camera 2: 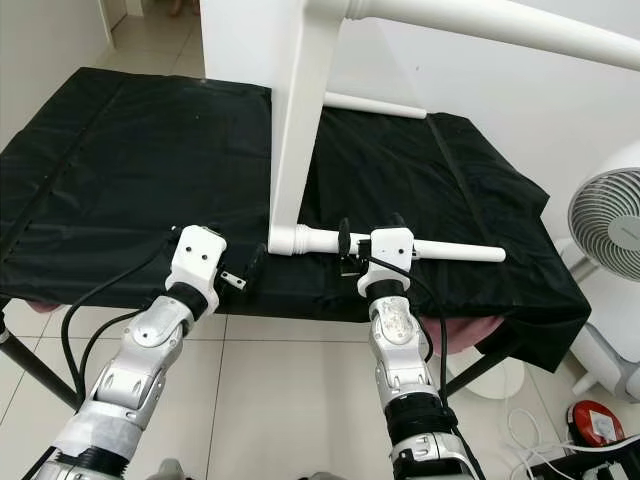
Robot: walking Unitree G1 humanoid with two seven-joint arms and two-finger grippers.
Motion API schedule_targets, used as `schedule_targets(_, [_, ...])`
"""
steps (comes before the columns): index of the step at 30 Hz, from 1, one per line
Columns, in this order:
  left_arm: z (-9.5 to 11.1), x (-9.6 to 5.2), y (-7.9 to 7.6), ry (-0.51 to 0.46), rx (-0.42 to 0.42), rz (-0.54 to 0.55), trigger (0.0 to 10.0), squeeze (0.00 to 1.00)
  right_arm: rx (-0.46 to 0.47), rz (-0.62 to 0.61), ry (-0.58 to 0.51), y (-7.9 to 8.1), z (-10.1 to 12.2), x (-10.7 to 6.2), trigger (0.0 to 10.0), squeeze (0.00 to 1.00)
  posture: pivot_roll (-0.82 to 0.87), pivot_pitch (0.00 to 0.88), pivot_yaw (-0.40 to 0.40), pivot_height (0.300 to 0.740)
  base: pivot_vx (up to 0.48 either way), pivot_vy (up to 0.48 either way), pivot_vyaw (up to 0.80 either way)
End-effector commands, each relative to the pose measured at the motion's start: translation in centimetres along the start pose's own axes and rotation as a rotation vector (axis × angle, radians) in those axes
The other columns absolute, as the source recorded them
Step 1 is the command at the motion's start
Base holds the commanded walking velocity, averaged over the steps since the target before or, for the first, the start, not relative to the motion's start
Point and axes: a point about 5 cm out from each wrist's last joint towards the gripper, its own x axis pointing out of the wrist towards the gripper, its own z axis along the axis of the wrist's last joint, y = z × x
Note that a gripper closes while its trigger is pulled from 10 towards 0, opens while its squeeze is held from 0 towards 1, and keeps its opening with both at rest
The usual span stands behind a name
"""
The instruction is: Building children table
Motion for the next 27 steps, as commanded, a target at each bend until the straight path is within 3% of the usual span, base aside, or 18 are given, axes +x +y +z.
schedule_targets(1, [-0.1,0.5,-0.6,0.021,-0.019,0.009,10.0,0.0,-0.009,-0.019,0.013,-0.6,-0.2,-0.1,10.0,0.0,0.0,0.0,-0.103,0.74,0.0,0.0,0.0])
schedule_targets(3, [-0.2,1.4,-1.2,0.056,-0.047,0.023,10.0,0.0,-0.004,-0.033,0.009,-0.7,-0.1,-0.1,10.0,0.0,0.0,0.0,-0.096,0.74,0.0,0.0,0.0])
schedule_targets(10, [-0.2,2.2,-1.3,0.082,-0.077,0.048,10.0,0.0,-0.003,-0.076,0.006,-1.3,0.0,-0.3,10.0,0.0,-0.01,0.0,-0.092,0.74,0.0,0.0,0.0])
schedule_targets(12, [0.5,3.1,-1.8,0.069,-0.088,0.024,10.0,0.0,0.014,-0.259,0.035,-3.9,-0.6,-1.4,10.0,0.0,-0.04,0.0,-0.069,0.74,0.0,0.0,0.0])
schedule_targets(14, [0.5,3.1,-1.8,0.069,-0.088,0.024,10.0,0.0,0.014,-0.259,0.035,-3.9,-0.6,-1.4,10.0,0.0,-0.04,0.0,-0.069,0.74,0.0,0.0,0.0])
schedule_targets(16, [1.2,4.0,-2.4,0.057,-0.098,-0.01,10.0,0.0,0.015,-0.375,0.053,-5.6,-1.1,-2.7,10.0,0.0,-0.06,0.0,-0.043,0.74,0.0,0.0,0.0])
schedule_targets(26, [2.0,5.2,-2.7,0.052,-0.097,-0.02,10.0,0.0,0.039,-0.386,0.034,-5.5,-0.8,-3.2,10.0,0.0,-0.08,0.0,-0.025,0.74,0.0,0.0,0.0])
schedule_targets(27, [2.4,6.0,-2.9,0.052,-0.106,-0.025,10.0,0.0,0.03,-0.394,0.026,-5.4,-0.6,-3.3,10.0,0.0,-0.1,0.0,-0.015,0.74,0.0,0.0,0.0])
